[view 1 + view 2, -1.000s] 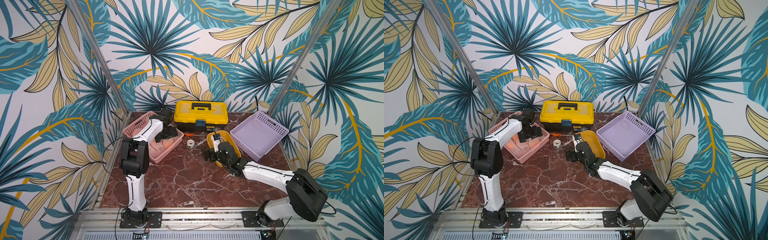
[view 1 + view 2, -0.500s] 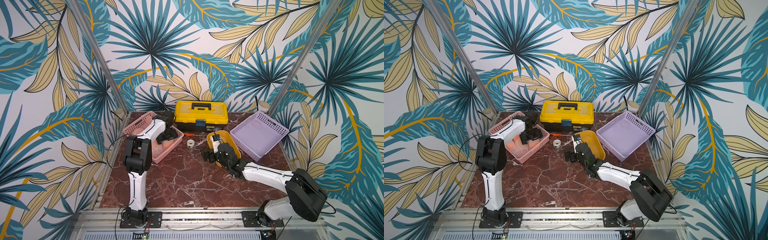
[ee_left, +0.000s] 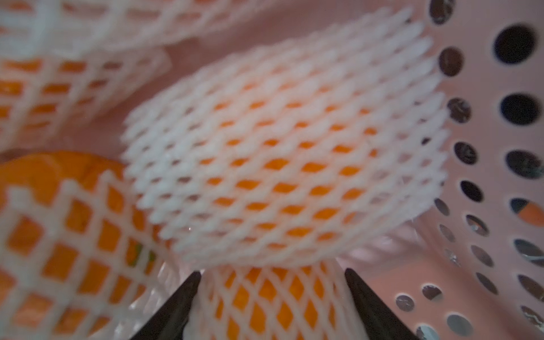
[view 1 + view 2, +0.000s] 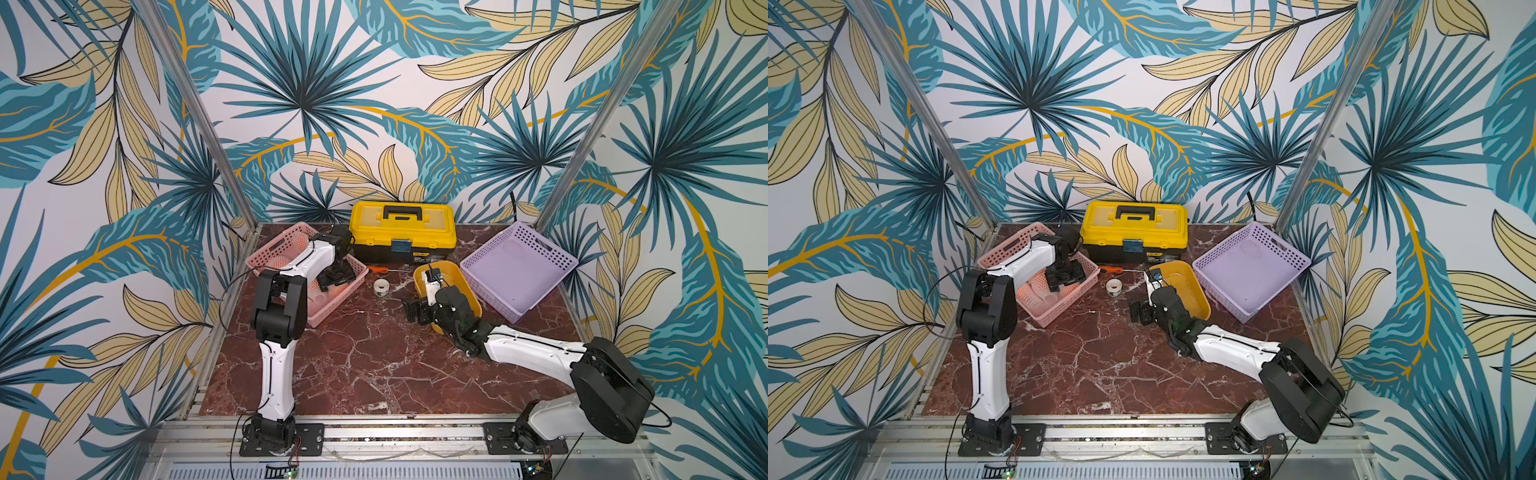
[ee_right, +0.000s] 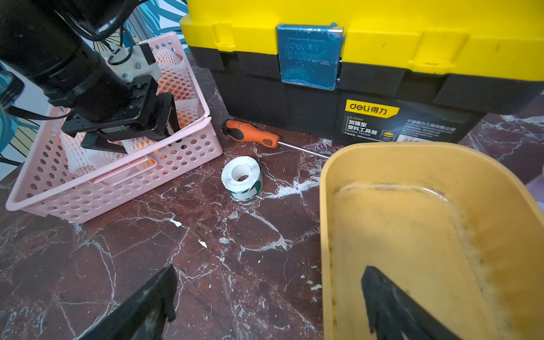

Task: Remove foam nets from oranges
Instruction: Pick up the orange from the basket, then place the orange at the center of the board.

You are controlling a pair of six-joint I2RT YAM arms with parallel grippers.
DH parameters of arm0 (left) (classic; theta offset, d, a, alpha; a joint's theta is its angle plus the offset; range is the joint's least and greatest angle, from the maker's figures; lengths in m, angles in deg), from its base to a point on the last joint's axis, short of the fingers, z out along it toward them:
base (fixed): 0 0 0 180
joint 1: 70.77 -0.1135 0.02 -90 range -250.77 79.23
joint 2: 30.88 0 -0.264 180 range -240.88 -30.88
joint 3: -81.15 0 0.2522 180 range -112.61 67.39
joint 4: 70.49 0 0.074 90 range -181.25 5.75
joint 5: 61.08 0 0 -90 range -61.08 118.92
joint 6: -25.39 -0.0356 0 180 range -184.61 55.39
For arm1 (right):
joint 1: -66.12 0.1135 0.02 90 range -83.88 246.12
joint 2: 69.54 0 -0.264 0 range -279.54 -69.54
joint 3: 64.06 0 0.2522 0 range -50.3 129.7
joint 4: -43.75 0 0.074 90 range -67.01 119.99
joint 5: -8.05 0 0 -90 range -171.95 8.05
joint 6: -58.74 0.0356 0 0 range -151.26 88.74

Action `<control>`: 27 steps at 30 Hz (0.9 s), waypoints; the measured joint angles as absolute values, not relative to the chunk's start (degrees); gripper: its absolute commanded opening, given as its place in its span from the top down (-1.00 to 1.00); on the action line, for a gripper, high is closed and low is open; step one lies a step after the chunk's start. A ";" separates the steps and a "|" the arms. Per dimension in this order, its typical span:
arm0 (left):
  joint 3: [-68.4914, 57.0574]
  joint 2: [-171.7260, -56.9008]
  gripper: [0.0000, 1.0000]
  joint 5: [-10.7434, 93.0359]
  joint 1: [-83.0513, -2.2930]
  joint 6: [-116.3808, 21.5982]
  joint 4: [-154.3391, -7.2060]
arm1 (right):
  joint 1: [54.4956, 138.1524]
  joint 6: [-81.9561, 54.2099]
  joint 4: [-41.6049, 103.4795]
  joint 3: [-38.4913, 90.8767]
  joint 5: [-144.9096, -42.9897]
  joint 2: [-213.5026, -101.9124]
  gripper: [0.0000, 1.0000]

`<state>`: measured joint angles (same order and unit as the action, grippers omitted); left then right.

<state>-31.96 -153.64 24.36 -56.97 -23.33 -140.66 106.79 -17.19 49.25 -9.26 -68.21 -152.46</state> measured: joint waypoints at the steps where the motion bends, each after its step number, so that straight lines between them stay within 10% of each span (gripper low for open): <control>1: -31.96 -153.64 -0.23 24.23 -56.97 -23.12 -140.68 | 106.79 -17.19 49.30 -9.28 -68.06 -152.46 -0.99; 27: -25.32 -130.91 -0.09 26.24 -55.26 -23.68 -140.85 | 107.01 -16.93 51.70 -11.77 -63.30 -152.26 -0.99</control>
